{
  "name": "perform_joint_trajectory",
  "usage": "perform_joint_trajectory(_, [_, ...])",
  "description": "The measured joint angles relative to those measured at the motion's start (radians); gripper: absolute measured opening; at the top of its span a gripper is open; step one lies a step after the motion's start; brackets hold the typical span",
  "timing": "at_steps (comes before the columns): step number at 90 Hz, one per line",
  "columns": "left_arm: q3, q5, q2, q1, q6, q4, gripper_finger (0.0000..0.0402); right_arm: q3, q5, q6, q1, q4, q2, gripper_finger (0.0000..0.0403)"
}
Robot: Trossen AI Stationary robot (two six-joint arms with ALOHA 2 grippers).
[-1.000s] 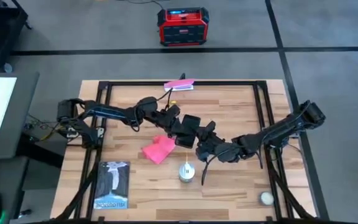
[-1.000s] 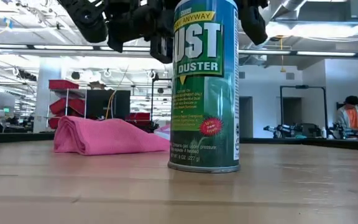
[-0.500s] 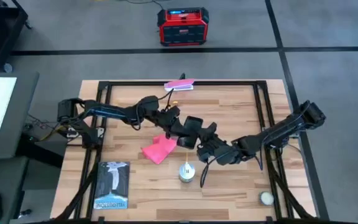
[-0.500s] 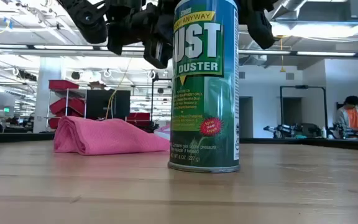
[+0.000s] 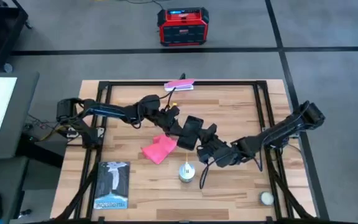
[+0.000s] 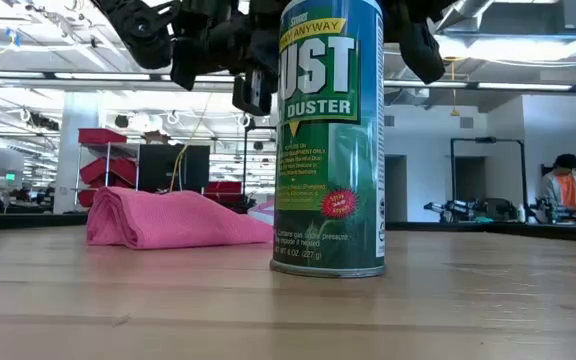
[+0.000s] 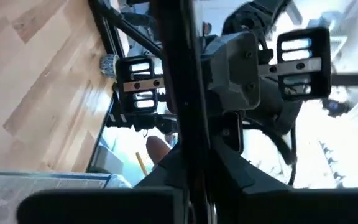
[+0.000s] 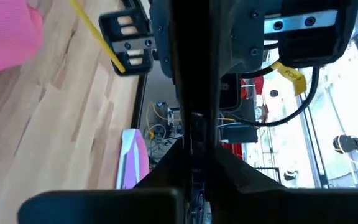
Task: Apply microfiber cloth
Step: Spray the black cellphone
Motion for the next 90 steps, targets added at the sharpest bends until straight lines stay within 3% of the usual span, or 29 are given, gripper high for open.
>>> perform_joint_trajectory(22, [-0.002, 0.015, 0.001, -0.001, 0.258, -0.005, 0.0007, 0.000, -0.005, 0.087, 0.000, 0.051, 0.000, 0.0131])
perform_joint_trajectory(36, [-0.004, 0.002, 0.002, 0.014, 0.395, 0.024, 0.0007, 0.000, 0.029, 0.084, -0.003, 0.100, -0.002, 0.0174])
perform_joint_trajectory(72, [-0.005, -0.017, -0.067, 0.116, 0.595, -0.009, 0.0007, 0.004, 0.151, 0.109, -0.006, 0.142, -0.002, 0.0186])
perform_joint_trajectory(90, [-0.005, -0.034, -0.125, 0.195, 0.778, -0.135, 0.0006, 0.005, 0.234, 0.175, 0.002, 0.163, -0.007, 0.0194])
